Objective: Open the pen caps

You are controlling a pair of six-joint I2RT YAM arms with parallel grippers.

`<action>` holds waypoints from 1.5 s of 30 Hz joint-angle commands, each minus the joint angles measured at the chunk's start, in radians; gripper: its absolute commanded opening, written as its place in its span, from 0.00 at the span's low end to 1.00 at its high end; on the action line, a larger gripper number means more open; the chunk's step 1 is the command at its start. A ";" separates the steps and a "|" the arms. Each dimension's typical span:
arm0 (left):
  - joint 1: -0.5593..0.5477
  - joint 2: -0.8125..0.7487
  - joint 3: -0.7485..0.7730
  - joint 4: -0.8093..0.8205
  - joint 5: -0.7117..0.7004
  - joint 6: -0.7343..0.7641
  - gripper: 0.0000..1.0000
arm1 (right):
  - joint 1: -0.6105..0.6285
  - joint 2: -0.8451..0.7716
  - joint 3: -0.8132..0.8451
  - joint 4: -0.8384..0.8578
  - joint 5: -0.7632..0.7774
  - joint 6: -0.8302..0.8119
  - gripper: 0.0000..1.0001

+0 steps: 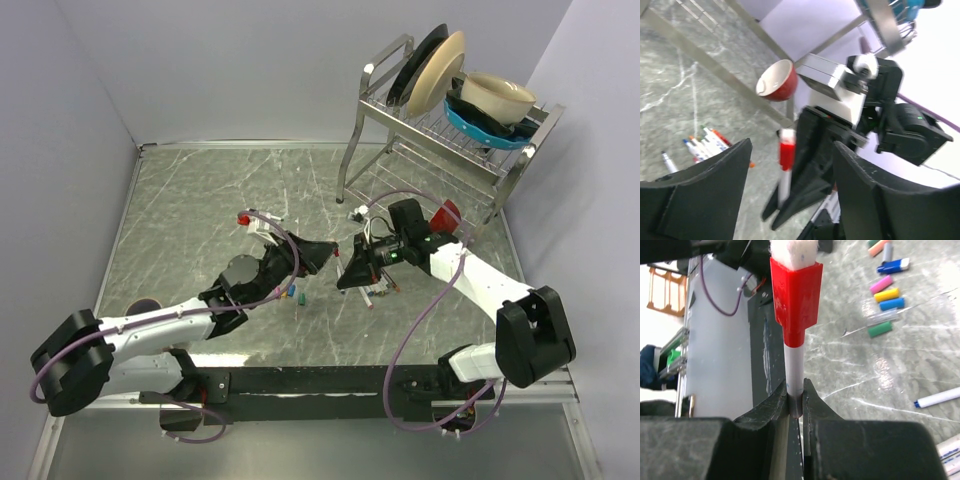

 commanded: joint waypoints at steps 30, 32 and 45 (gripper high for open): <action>0.321 -0.349 0.081 -0.426 -0.280 -0.010 0.01 | 0.188 0.071 0.095 -0.193 0.157 -0.189 0.00; 0.373 -0.377 0.066 -0.487 -0.252 -0.014 0.01 | 0.197 0.078 0.103 -0.195 0.185 -0.191 0.00; 0.498 -0.346 -0.154 -0.813 -0.131 -0.158 0.01 | 0.188 0.102 0.103 -0.149 0.548 -0.157 0.01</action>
